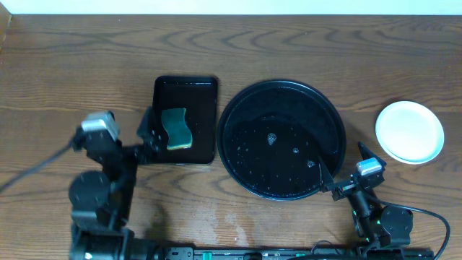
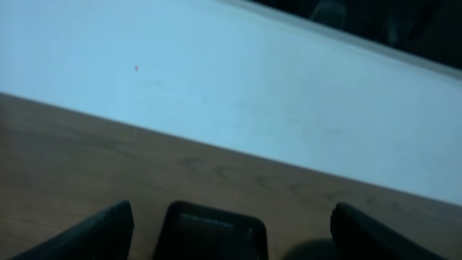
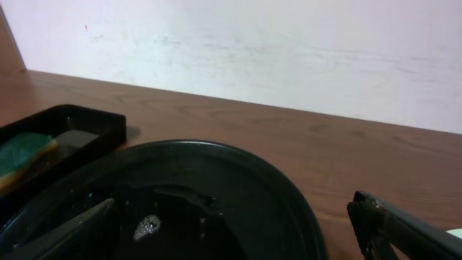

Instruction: Clean dirty plates on tray and stack at the side

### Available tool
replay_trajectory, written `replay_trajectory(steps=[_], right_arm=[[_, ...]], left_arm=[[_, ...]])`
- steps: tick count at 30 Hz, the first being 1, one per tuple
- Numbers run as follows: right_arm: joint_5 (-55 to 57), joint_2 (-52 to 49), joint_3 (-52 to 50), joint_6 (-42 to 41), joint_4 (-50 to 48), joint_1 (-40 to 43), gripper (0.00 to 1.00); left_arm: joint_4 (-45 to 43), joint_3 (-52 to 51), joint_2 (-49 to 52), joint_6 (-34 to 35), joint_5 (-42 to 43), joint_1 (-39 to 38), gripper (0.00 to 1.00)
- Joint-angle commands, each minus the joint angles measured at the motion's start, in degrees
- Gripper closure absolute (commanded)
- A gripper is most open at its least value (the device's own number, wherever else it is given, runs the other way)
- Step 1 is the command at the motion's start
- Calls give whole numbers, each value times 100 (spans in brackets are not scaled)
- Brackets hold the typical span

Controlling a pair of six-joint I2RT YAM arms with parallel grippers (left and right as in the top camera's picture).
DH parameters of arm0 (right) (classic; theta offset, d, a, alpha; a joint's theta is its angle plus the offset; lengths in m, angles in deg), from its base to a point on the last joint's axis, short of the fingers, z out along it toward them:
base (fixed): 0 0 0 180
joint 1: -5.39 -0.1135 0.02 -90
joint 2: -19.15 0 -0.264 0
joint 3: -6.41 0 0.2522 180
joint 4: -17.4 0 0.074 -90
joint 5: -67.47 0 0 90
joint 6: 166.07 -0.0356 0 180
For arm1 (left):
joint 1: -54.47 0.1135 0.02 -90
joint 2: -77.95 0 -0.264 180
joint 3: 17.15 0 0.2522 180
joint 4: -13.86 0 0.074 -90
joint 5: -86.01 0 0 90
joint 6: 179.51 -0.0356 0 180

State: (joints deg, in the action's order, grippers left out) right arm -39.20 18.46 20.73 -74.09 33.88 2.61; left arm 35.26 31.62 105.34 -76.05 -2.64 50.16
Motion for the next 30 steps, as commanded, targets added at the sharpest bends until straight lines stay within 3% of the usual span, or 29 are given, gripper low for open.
replay_trajectory(steps=[1,11,15,30], right_arm=[[-26,37,-24,46,2,46,1],[-26,37,-24,44,2,46,1],[-26,37,-24,46,2,46,1],[-26,37,-24,46,2,46,1]], left_arm=[[-363,-833,-673,-142,81,46,12],[-1720,-3084,-2647,-210,55,59,12],[-1932,-3447,-2732,-208,48,76,12],[-581,-3477,-2732,-205,-72,76,12]])
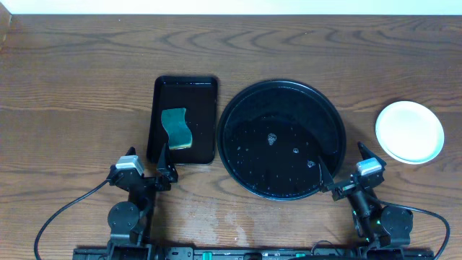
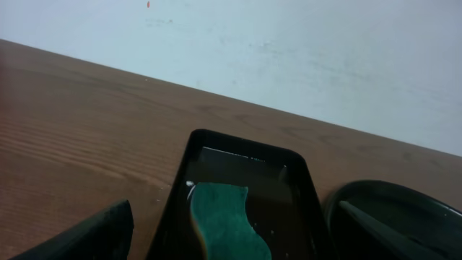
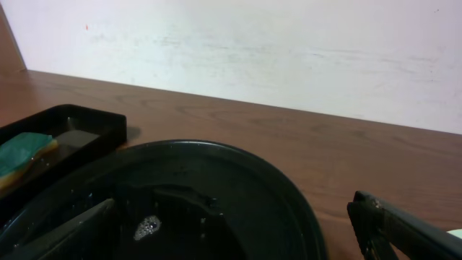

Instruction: Clean dirty plates on tray and stack at the side

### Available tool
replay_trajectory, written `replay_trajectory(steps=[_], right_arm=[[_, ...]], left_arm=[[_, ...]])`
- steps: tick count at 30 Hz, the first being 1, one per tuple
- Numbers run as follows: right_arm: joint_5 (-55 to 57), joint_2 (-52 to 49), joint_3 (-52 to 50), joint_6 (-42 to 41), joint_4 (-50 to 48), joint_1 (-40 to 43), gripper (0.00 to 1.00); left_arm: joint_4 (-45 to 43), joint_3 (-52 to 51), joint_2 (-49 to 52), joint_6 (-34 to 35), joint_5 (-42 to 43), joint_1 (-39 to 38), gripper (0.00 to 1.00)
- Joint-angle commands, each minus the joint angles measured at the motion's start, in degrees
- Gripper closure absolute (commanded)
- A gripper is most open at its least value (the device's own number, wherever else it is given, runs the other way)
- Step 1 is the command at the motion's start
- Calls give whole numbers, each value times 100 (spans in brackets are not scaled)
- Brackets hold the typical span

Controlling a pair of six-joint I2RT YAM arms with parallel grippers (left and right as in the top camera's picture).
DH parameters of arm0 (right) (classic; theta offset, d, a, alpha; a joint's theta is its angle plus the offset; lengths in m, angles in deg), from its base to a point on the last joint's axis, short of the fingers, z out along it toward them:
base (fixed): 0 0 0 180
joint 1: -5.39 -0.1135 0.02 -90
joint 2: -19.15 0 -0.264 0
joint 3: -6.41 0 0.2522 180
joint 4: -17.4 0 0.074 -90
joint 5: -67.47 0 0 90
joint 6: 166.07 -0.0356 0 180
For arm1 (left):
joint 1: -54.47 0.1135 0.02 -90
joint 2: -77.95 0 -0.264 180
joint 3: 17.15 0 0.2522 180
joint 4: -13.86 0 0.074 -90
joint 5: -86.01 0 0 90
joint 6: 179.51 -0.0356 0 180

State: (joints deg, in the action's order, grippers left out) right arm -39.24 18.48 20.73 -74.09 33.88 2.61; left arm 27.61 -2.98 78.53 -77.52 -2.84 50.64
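A round black tray (image 1: 328,119) sits mid-table, wet, with only foam flecks (image 1: 272,138) on it; it also shows in the right wrist view (image 3: 289,195). A white plate (image 1: 409,131) rests on the table at the right. The green sponge (image 1: 177,128) lies in a black rectangular tray (image 1: 206,108), both also in the left wrist view: sponge (image 2: 227,224), tray (image 2: 303,180). My left gripper (image 1: 141,170) sits low by the front edge, just short of that tray, open and empty (image 2: 231,242). My right gripper (image 1: 343,170) is open and empty at the round tray's front right rim (image 3: 231,238).
Brown wooden table (image 1: 72,87) with a pale wall behind it. Cables trail from both arm bases along the front edge. The white plate lies close to the right edge of the table.
My left arm was raised beside the sponge tray's left side; now it sits low near the table's front edge, looking along the tray at the sponge. The right arm has not moved.
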Motion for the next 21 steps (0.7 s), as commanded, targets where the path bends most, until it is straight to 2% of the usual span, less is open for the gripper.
replay_trajectory(steps=[1,21], right_arm=[[-22,35,-24,46,2,46,1],[-22,35,-24,46,2,46,1]], left_arm=[[251,-17,-50,-59,-52,28,12],[407,-17,-35,-59,-52,28,12]])
